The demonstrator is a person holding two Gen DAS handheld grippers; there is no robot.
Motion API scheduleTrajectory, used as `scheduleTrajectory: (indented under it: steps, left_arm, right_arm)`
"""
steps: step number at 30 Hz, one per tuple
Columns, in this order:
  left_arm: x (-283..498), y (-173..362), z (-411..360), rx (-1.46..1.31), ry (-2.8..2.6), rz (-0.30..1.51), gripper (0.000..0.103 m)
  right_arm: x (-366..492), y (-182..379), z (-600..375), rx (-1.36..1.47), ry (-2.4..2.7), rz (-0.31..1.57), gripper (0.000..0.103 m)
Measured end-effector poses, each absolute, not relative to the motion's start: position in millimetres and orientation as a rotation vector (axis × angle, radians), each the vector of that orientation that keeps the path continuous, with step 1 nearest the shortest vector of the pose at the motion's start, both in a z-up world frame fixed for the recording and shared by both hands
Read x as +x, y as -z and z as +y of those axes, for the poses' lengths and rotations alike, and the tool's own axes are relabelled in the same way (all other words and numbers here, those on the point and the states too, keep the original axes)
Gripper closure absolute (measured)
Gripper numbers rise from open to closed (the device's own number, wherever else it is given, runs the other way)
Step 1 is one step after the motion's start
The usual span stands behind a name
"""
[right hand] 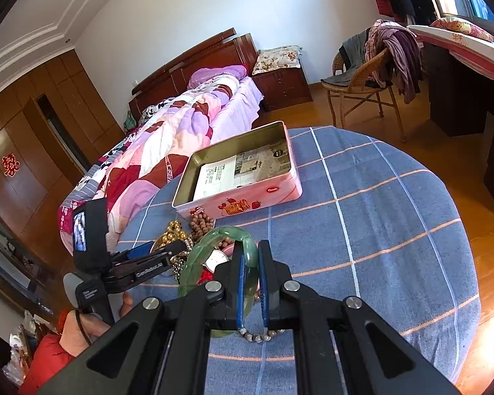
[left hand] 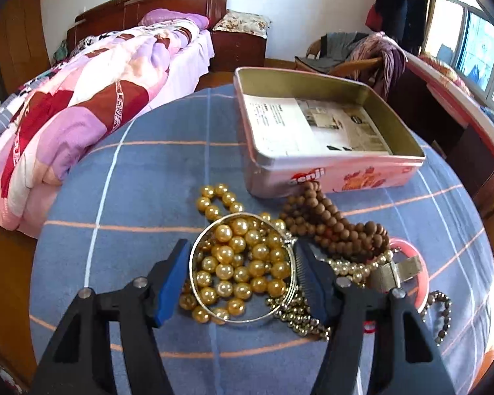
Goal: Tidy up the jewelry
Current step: 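Grasp the thin silver bangle with the left tool while the right tool holds the jade bangle, then carry both bangles into the pink tin box and open both tools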
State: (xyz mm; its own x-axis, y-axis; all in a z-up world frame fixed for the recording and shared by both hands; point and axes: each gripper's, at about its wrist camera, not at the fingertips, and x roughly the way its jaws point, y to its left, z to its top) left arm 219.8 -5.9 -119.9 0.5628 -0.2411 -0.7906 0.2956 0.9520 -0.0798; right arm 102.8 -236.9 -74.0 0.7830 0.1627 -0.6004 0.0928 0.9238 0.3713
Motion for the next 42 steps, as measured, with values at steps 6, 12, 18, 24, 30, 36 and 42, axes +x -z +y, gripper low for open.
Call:
scheduleTrajectory:
  steps: [6, 12, 18, 24, 30, 36, 42]
  left_arm:
    - [192, 95, 17, -0.052, 0.350, 0.836, 0.038]
    - [155, 78, 17, -0.068, 0.375, 0.788, 0.038]
    - [145, 71, 10, -0.081, 0.416, 0.784, 0.038]
    - [176, 44, -9, -0.097, 0.457, 0.728, 0.038]
    - [226, 36, -38, -0.067, 0.447, 0.692, 0.038]
    - [275, 58, -63, -0.056, 0.412, 0.738, 0.038]
    - [301, 83, -80, -0.029, 0.377, 0.804, 0.038]
  right_arm:
    - [99, 70, -235, 0.397, -0.038, 0.655, 0.096]
    - [95, 65, -233, 0.389, -0.044, 0.641, 0.096]
    - [103, 67, -235, 0.418, -0.065, 0.657, 0.096]
    - [143, 44, -248, 0.453, -0.099, 0.608, 0.096]
    - [214, 43, -265, 0.517, -0.106, 0.608, 0.096]
    - [279, 71, -271, 0.520, -0.055, 0.667, 0.096]
    - [320, 104, -268, 0.462, -0.026, 0.743, 0.096]
